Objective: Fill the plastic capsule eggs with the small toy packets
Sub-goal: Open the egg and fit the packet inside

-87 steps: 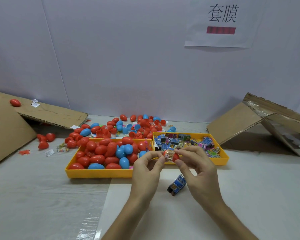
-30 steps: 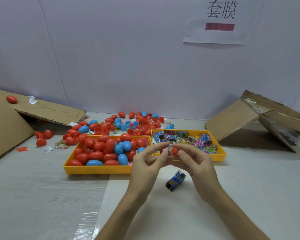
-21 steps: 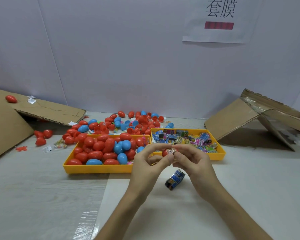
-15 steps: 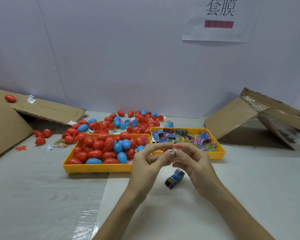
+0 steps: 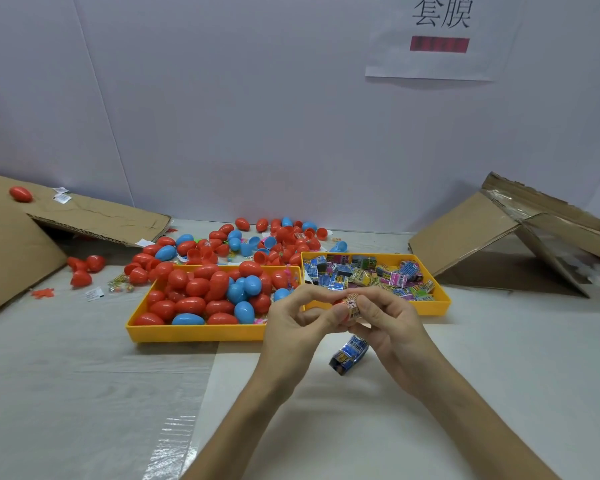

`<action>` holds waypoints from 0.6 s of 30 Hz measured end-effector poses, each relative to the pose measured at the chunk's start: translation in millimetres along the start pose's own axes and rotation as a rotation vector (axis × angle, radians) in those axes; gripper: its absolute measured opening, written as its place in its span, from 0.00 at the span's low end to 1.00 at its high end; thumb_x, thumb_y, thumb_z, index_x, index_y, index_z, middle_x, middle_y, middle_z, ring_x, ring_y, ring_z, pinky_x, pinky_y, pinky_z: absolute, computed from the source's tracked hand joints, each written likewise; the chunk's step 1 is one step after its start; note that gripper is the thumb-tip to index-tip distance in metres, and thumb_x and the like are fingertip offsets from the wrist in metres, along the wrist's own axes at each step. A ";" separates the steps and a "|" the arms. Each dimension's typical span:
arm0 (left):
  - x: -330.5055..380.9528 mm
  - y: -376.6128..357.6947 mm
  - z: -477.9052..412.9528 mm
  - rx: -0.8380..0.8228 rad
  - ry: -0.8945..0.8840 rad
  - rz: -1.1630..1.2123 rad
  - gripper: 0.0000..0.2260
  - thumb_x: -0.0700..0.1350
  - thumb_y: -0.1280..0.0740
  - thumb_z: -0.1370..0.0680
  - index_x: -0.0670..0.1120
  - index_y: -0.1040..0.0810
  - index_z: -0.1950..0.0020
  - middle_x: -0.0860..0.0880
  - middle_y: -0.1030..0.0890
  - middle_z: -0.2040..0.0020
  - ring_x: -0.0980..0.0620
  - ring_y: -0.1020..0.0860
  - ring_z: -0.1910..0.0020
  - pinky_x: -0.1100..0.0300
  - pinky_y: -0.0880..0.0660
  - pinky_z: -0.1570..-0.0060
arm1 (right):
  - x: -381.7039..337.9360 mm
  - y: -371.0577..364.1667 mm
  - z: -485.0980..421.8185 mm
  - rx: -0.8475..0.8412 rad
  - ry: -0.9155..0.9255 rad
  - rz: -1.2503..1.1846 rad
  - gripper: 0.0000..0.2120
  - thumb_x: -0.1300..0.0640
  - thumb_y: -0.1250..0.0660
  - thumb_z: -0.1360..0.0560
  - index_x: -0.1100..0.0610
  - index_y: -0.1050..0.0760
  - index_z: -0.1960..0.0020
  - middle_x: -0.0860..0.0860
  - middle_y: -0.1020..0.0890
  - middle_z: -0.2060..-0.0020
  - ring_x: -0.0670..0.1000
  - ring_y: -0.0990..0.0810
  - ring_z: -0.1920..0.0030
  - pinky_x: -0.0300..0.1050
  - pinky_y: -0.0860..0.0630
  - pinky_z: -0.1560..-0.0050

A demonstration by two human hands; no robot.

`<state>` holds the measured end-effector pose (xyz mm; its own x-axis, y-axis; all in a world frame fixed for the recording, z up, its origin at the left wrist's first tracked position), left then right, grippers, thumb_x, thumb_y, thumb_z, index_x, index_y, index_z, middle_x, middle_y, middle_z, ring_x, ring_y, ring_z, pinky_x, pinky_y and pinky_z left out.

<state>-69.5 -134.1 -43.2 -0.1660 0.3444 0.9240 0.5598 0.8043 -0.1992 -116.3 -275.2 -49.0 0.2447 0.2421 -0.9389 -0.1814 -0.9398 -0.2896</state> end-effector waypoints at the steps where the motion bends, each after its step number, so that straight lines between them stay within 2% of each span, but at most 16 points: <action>1: 0.1 -0.1 -0.3 -0.004 -0.011 0.000 0.10 0.47 0.27 0.28 0.44 0.18 0.49 0.51 0.13 0.57 0.49 0.13 0.56 0.61 0.18 0.58 | -0.1 -0.4 -0.1 -0.008 -0.003 -0.013 0.17 0.51 0.26 0.31 0.63 0.17 0.48 0.63 0.18 0.52 0.59 0.17 0.49 0.52 0.18 0.47; 4: 0.7 -0.3 -0.9 -0.012 -0.042 0.004 0.10 0.45 0.27 0.28 0.42 0.18 0.50 0.54 0.14 0.56 0.49 0.14 0.56 0.61 0.18 0.58 | -0.3 -1.0 0.2 -0.030 -0.007 -0.022 0.14 0.50 0.27 0.31 0.59 0.15 0.51 0.60 0.17 0.53 0.58 0.17 0.50 0.51 0.18 0.48; 9: 1.8 -1.1 -1.1 -0.019 -0.069 0.010 0.09 0.45 0.27 0.29 0.42 0.18 0.52 0.56 0.15 0.58 0.50 0.14 0.57 0.61 0.18 0.59 | -0.2 -1.6 0.0 -0.044 -0.016 -0.022 0.15 0.49 0.26 0.31 0.59 0.15 0.51 0.60 0.18 0.53 0.57 0.17 0.49 0.57 0.19 0.44; 18: 3.1 -0.4 -1.7 -0.011 -0.097 0.007 0.07 0.43 0.27 0.29 0.41 0.18 0.54 0.54 0.16 0.58 0.50 0.14 0.58 0.60 0.18 0.61 | -1.1 -5.0 0.8 -0.087 -0.040 -0.068 0.12 0.51 0.27 0.30 0.58 0.15 0.52 0.58 0.17 0.54 0.54 0.16 0.50 0.48 0.19 0.50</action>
<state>-68.8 -134.1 -39.7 -0.2396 0.3952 0.8868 0.5696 0.7969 -0.2013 -116.4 -270.5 -46.6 0.2155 0.3133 -0.9249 -0.0816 -0.9381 -0.3368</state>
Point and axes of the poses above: each hand's wrist, its own z-axis away from the middle knuckle, its own y-axis out of the back of the hand, x = y × z, the point moved 4 cm from there along -z, towards the middle knuckle
